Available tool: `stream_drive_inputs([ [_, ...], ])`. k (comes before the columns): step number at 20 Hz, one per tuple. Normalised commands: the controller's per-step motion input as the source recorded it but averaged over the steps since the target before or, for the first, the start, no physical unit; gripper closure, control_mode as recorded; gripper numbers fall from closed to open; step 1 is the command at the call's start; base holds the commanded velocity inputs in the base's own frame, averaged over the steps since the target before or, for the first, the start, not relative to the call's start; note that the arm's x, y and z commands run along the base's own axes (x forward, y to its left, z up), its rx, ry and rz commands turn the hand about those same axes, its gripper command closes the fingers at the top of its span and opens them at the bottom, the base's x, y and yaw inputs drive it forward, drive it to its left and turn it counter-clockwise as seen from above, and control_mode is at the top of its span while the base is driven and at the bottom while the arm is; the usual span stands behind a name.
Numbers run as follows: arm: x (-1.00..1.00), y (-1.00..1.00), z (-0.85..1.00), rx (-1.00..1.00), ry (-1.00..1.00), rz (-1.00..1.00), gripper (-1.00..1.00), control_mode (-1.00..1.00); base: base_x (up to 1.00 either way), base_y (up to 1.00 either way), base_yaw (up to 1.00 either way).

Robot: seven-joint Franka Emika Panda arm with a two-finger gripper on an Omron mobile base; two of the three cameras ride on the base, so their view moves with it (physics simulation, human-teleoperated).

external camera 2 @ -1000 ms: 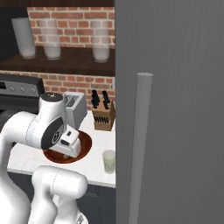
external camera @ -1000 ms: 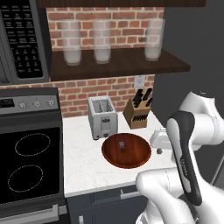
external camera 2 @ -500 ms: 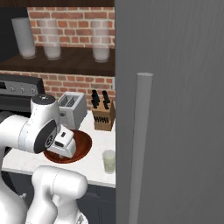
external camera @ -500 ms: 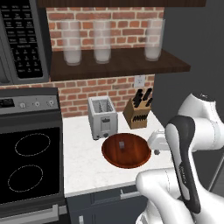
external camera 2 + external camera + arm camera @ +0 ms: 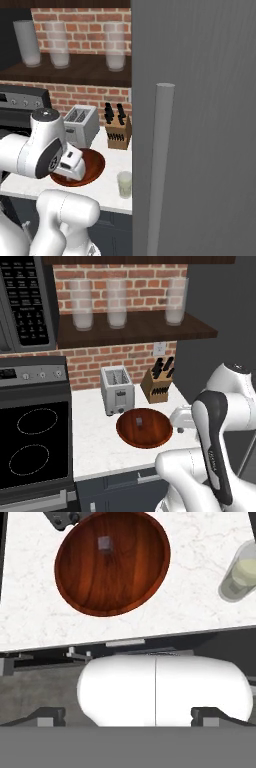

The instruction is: Grab a lemon wedge from the fridge and one ice cube from the ice bowl, and put them in the glass of lemonade.

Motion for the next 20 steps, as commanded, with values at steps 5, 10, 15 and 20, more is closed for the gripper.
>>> stream_drive_inputs([
  [5, -0.46, 0.00, -0.01, 0.00, -0.09, 0.00, -1.00, -1.00, 0.00, 0.00, 0.00],
  [10, -0.36, 0.00, 0.00, 0.00, -0.10, 0.00, -1.00, -1.00, 0.00, 0.00, 0.00],
  [15, -0.33, 0.00, 0.00, 0.00, -0.09, 0.00, -1.00, -1.00, 0.00, 0.00, 0.00],
  [20, -0.23, 0.00, 0.00, 0.00, -0.06, 0.00, -1.00, -1.00, 0.00, 0.00, 0.00],
])
